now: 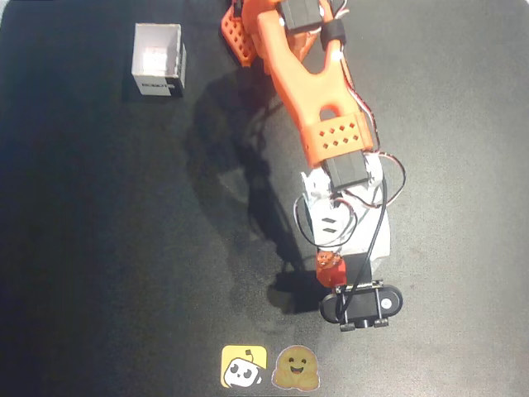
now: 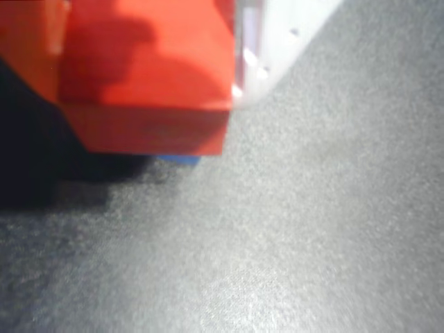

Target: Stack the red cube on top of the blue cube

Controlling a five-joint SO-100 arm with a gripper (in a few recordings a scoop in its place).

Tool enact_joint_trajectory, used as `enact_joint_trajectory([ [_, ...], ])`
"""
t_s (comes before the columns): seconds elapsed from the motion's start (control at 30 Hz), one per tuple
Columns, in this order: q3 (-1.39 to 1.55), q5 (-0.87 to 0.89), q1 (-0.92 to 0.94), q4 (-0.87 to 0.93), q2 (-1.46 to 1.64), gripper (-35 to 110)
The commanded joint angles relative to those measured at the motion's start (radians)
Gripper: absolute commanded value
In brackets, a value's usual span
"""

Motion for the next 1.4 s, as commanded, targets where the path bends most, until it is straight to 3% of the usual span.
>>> enact_joint_trajectory([
  [0.0, -0.005, 0.002, -0.002, -0.017, 0.012, 0],
  [0.67, 0.092, -0.005, -0.003, -0.087, 0.049, 0],
  [0.77, 0.092, -0.005, -0.008, -0.091, 0.051, 11],
  [1.37, 0.13, -0.008, -0.011, -0.092, 0.094, 25],
])
